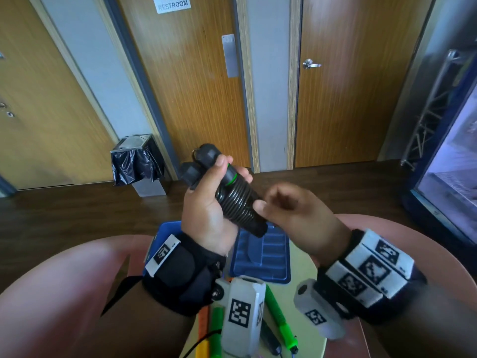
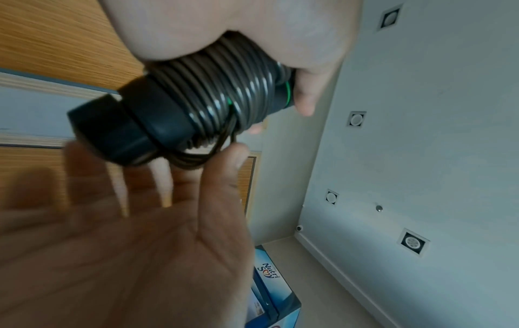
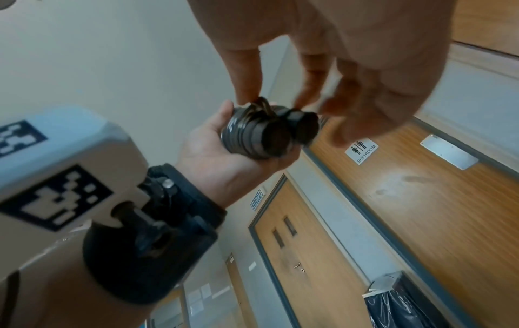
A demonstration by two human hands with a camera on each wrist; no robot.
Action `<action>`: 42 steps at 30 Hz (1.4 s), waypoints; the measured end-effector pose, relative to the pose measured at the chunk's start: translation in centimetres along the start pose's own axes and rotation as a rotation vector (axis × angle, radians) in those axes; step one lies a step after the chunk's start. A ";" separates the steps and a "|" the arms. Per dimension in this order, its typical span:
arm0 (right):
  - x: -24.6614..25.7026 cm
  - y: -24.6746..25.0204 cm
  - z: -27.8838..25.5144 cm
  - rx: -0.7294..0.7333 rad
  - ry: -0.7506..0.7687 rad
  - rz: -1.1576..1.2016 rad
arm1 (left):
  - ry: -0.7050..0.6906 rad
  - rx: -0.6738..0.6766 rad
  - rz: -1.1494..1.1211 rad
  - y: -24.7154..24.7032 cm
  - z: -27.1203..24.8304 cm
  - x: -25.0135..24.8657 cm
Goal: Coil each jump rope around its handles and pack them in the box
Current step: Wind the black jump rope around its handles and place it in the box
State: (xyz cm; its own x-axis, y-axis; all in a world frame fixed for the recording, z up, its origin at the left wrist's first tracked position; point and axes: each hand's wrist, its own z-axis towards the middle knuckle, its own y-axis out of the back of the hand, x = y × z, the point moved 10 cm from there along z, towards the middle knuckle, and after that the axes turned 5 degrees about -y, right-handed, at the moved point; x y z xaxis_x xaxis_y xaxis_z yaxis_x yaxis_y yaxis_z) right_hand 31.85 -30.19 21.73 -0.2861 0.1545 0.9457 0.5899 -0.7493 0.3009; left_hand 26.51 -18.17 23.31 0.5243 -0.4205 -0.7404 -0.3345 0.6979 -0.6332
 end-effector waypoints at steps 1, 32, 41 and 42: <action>-1.2 -0.1 0.1 0.007 -0.089 0.120 | -0.007 0.019 -0.002 -0.2 0.1 -0.3; -2.3 -3.7 -2.5 0.049 -0.372 0.801 | 0.108 0.114 -0.046 -1.5 -0.7 1.5; 2.9 1.5 -4.5 -0.414 0.411 -0.367 | 0.102 -0.029 -0.089 0.3 -0.8 2.1; 3.4 1.4 -4.7 -0.418 0.440 -0.427 | 0.100 -0.035 -0.082 0.3 -0.8 2.0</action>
State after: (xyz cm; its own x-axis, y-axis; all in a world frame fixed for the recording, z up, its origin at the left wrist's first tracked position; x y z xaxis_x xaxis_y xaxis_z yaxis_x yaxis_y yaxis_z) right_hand 28.14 -33.80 24.78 -0.7545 0.2809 0.5932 0.0476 -0.8780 0.4763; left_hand 26.83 -19.26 21.41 0.4707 -0.5327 -0.7034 -0.3220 0.6385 -0.6990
